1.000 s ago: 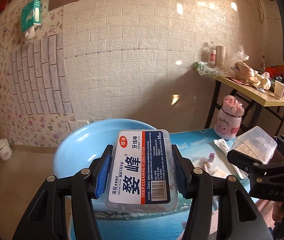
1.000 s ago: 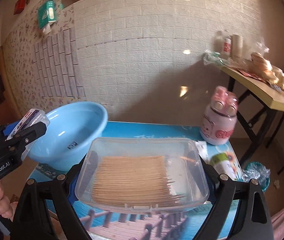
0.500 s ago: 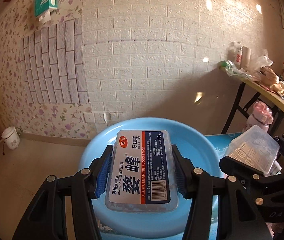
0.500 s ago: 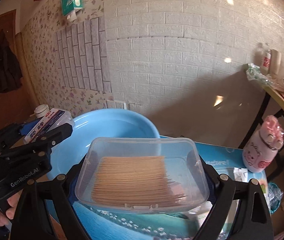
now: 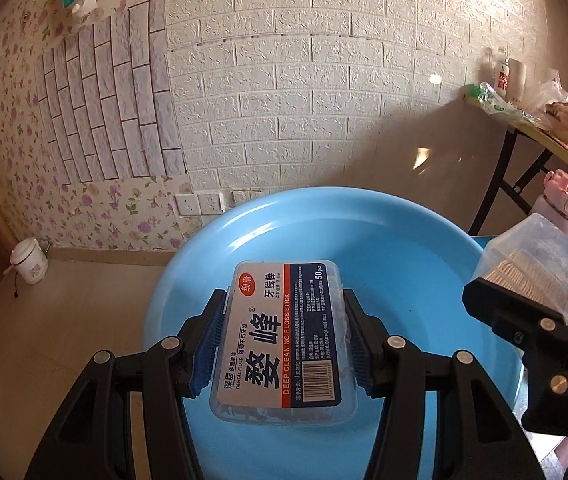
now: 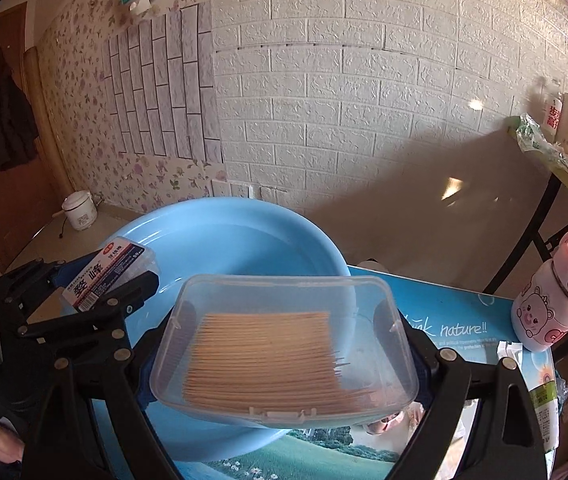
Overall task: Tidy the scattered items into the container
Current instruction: 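Open the left gripper to drop the floss box in the basin while the right releases the toothpick box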
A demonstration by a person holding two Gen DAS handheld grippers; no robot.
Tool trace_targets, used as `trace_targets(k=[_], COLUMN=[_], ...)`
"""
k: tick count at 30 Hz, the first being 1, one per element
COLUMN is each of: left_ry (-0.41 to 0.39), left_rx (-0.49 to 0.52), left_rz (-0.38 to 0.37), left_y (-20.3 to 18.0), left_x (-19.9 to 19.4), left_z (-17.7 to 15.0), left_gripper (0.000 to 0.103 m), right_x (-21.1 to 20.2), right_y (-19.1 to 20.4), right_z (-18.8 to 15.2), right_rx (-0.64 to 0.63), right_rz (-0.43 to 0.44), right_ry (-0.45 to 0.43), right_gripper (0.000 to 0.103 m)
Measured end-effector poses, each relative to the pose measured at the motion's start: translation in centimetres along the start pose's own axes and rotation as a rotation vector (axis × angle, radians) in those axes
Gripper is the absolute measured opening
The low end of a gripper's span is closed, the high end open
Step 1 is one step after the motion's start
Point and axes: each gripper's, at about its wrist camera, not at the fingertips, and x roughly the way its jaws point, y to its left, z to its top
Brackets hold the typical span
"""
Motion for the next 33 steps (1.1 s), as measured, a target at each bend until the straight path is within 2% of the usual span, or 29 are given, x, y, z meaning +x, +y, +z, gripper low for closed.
trace_targets(k=[5, 6, 7, 8, 18, 24, 30, 31, 33], left_ry=[-0.001, 0.004, 0.01, 0.012, -0.017, -0.041, -0.046, -0.047, -0.048], left_rx=[0.011, 0.014, 0.013, 0.011, -0.03, -0.045, -0.063, -0.067, -0.075], left_rz=[0.013, 0.02, 0.028, 0.036, 0.045, 0.063, 0.08, 0.082, 0.086], left_y=[-0.1, -0.1, -0.1, 0.0, 1.5, 2.5, 3.6, 3.8, 4.0], left_x=[0.2, 0.3, 0.3, 0.3, -1.1, -2.2, -2.5, -2.6, -2.7], left_z=[-0.1, -0.2, -0.2, -0.3, -0.3, -0.1, -0.1, -0.1, -0.2], left_gripper=[0.056, 0.06, 0.07, 0.076, 0.079, 0.083, 0.085, 0.085, 0.086], right_x=[0.3, 0.3, 0.4, 0.3, 0.4, 1.2, 2.5, 2.6, 2.6], right_y=[-0.1, -0.1, -0.1, -0.2, 0.1, 1.2, 1.9, 1.8, 1.6], right_z=[-0.3, -0.3, -0.3, -0.3, -0.1, 0.0, -0.6, -0.7, -0.8], right_rx=[-0.016, -0.016, -0.016, -0.016, -0.031, -0.056, -0.088, -0.086, -0.083], right_rz=[-0.016, -0.016, -0.016, -0.017, -0.013, 0.03, 0.079, 0.083, 0.073], right_ry=[0.018, 0.018, 0.018, 0.017, 0.023, 0.026, 0.065, 0.064, 0.056], right_gripper=[0.093, 0.093, 0.093, 0.093, 0.093, 0.093, 0.093, 0.094, 0.102])
